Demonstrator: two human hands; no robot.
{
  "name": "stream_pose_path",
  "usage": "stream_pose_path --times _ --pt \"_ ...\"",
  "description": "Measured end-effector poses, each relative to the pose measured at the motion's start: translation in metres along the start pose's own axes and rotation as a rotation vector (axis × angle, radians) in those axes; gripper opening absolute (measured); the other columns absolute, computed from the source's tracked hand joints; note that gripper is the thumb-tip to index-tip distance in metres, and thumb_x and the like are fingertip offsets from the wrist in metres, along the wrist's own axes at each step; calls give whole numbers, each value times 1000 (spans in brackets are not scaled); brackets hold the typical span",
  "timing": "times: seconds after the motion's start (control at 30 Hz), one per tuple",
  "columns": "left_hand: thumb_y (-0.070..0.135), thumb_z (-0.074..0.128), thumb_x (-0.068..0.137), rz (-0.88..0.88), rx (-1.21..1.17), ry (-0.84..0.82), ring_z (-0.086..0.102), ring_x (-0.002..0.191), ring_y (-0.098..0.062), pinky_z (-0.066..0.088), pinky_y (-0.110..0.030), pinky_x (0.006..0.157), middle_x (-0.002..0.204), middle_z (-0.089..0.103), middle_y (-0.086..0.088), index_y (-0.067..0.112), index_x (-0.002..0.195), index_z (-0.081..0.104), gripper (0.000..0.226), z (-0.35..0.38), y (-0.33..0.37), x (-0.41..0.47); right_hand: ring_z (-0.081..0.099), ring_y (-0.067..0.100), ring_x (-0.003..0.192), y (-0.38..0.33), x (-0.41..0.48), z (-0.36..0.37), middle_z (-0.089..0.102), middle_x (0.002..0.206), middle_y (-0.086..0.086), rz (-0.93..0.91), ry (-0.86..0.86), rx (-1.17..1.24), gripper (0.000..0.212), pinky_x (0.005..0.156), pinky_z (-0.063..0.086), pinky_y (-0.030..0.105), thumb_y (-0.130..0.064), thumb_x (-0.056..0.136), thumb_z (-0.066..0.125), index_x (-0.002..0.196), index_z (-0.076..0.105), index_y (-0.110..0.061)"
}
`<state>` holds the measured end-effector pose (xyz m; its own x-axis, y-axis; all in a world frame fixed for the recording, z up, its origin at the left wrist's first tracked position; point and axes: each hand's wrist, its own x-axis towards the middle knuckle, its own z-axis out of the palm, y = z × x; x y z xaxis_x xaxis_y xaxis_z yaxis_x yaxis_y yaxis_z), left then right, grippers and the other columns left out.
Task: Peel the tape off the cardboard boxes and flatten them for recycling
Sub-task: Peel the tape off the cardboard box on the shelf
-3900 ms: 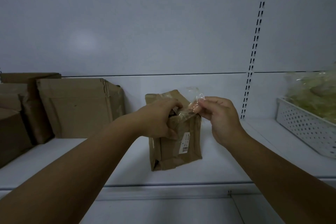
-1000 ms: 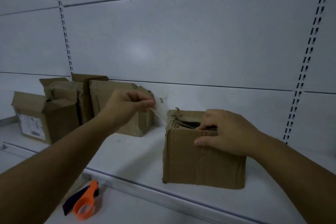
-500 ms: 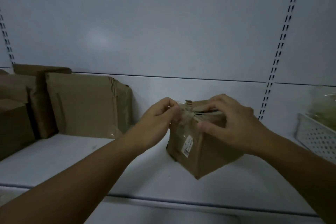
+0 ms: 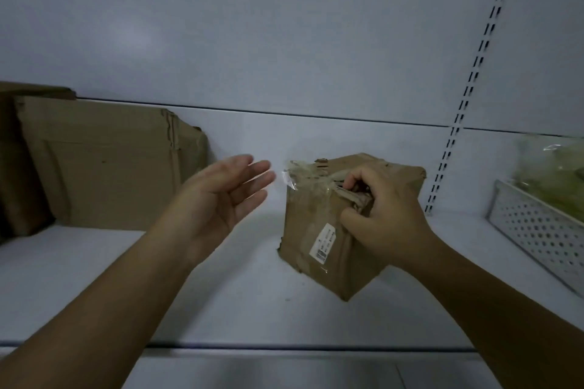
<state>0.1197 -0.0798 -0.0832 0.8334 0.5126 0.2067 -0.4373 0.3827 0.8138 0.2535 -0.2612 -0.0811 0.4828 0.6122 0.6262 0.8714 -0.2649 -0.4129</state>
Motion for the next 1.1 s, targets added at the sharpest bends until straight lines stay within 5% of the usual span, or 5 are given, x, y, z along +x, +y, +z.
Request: stream_pose_path --times 0.2,0.43,0.73,0.97,1.1 --pt "28 79 66 150 822 88 55 48 -7 47 -23 45 50 56 8 21 58 56 26 20 -68 -23 43 5 76 2 1 5 47 79 -20 -66 58 -38 10 67 33 27 -28 71 53 80 47 -28" --pt "73 41 72 454 1314 170 52 54 -10 35 -27 49 55 53 8 25 62 44 49 45 -75 4 42 0 82 2 1 -3 46 83 -22 -69 -25 4 15 68 31 23 -39 73 50 85 48 -30" --pt "40 29 96 805 1663 -24 60 64 -22 35 -28 57 74 68 -2 21 87 62 39 43 -60 7 40 2 80 6 4 -4 43 83 -23 -92 -78 -75 22 66 31 26 -36 73 61 86 44 -32" --pt "33 35 95 676 2129 -376 39 49 -14 23 -27 49 57 39 6 19 63 35 34 51 -4 24 42 8 84 7 5 -3 40 83 -26 -92 -105 -95 20 69 31 28 -31 73 57 85 41 -35" --pt "36 42 94 494 1926 -528 46 58 -15 36 -28 54 65 51 0 12 77 60 34 60 5 22 41 6 81 8 4 -2 41 83 -24 -87 -83 -95 19 64 31 24 -33 73 56 85 42 -33"
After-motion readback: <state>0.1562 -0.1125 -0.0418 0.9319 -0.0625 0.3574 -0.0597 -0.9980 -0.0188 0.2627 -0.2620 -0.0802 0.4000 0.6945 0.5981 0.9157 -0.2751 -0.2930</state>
